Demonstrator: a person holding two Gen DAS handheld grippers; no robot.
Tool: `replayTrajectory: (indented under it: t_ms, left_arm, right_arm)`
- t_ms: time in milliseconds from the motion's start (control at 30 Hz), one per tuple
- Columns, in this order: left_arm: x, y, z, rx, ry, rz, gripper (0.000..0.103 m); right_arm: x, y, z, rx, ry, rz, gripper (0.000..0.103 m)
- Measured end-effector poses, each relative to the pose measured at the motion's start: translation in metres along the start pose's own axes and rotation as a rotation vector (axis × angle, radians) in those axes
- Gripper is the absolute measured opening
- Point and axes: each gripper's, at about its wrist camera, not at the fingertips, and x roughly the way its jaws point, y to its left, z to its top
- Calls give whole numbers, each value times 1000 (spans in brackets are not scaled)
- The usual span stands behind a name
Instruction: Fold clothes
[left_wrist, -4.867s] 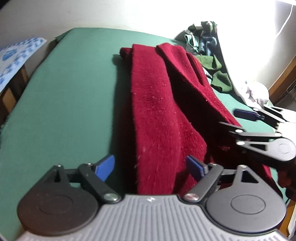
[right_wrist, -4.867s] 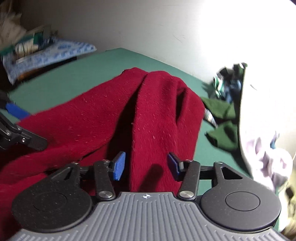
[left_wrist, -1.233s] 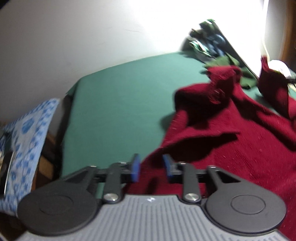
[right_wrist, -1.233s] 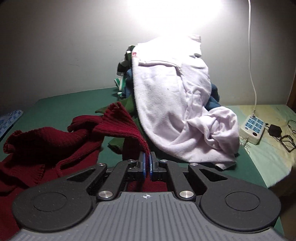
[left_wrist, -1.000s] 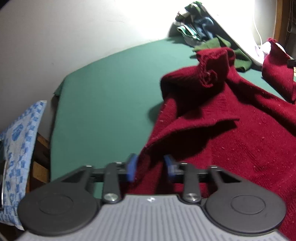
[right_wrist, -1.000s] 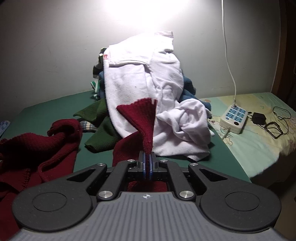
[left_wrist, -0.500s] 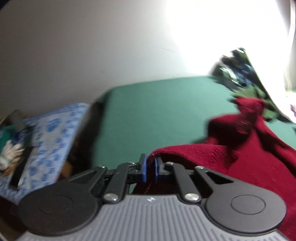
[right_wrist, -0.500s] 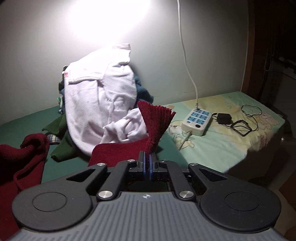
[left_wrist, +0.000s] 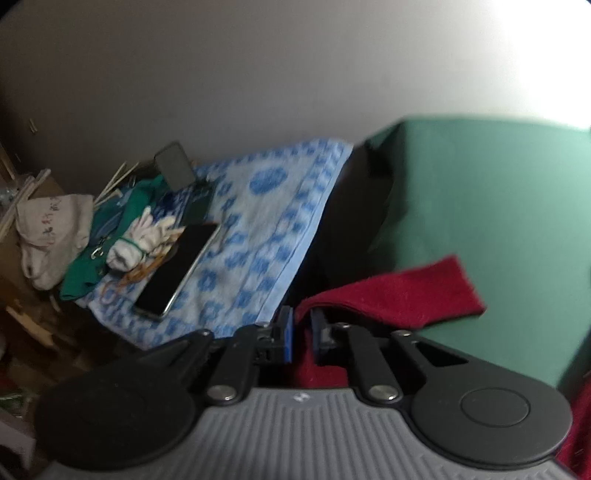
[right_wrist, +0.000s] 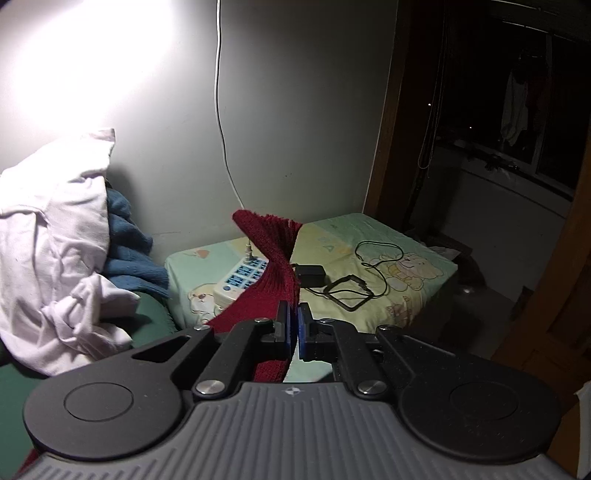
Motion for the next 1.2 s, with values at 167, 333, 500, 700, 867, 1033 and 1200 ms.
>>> replayTrajectory:
  t_ms: [167, 333, 500, 700, 867, 1033, 1200]
  left_arm:
    - [-6, 3, -12, 37, 34, -42, 83]
    - [-40, 14, -30, 53, 10, -85, 83]
    - [-91, 22, -70, 14, 28, -186, 85]
    - [-144, 7, -141, -64, 130, -343, 79]
    - [-164, -1, -176, -128, 196, -426, 77]
    - [-164, -17, -186, -188, 224, -498, 76]
    - [-161, -43, -183, -189, 230, -552, 70]
  right_arm:
    - [16, 19, -22, -123, 92, -20, 26]
    - [-12, 26, -34, -145, 143, 148, 34]
    - [-51, 37, -63, -162, 312, 435, 34]
    - [-90, 46, -115, -178, 555, 670, 35]
    - [-115, 38, -133, -144, 635, 776, 43]
    - [-122, 43, -139, -111, 655, 863, 44]
    - [-123, 57, -144, -86, 629, 913, 52]
